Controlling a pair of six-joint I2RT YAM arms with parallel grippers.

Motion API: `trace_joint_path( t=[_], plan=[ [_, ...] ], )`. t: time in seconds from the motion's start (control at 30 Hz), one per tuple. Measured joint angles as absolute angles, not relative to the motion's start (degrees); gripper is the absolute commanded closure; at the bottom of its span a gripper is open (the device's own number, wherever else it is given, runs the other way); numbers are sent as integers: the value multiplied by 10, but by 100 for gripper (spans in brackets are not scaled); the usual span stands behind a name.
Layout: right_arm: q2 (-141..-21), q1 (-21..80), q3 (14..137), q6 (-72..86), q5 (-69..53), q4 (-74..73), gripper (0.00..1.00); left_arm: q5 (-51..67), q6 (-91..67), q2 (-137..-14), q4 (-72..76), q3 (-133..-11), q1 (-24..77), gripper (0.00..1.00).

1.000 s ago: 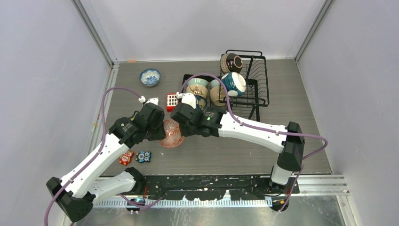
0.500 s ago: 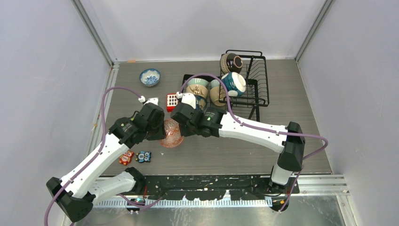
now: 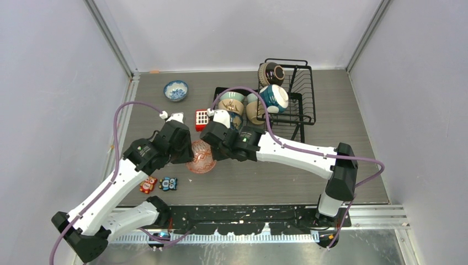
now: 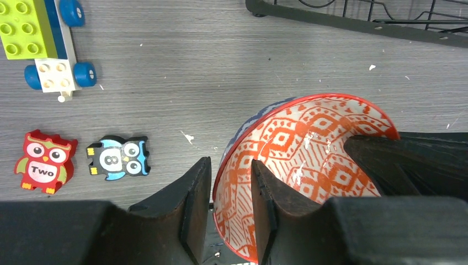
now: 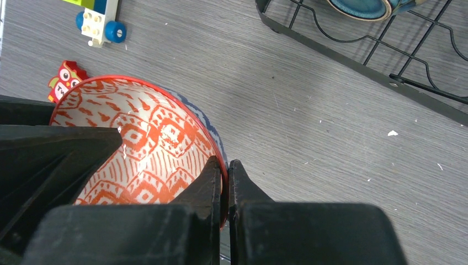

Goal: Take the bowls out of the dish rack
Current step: Place the bowl at the center of the board.

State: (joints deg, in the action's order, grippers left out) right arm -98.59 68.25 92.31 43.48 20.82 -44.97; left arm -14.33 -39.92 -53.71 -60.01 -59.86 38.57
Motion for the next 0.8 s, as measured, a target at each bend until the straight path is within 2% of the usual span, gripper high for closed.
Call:
trace_joint_path(
  t=[0.3, 0.47, 0.63, 0.73, 0.8],
  plan=[
    [-979, 682, 916, 435, 211, -450, 99, -132, -395, -530, -600, -608, 375, 69],
    [-972, 682, 913, 434, 214, -449, 99, -123, -390, -530, -600, -608, 367, 75],
    [-971, 682, 912, 434, 214, -447, 99, -117, -385, -530, -599, -608, 360, 87],
    [-971, 682, 910, 434, 214, -445, 99, -112, -384, -530, -599, -608, 359, 99],
    [-971, 682, 910, 431, 214, -445, 99, -108, -377, -530, -601, -608, 359, 100]
  ],
)
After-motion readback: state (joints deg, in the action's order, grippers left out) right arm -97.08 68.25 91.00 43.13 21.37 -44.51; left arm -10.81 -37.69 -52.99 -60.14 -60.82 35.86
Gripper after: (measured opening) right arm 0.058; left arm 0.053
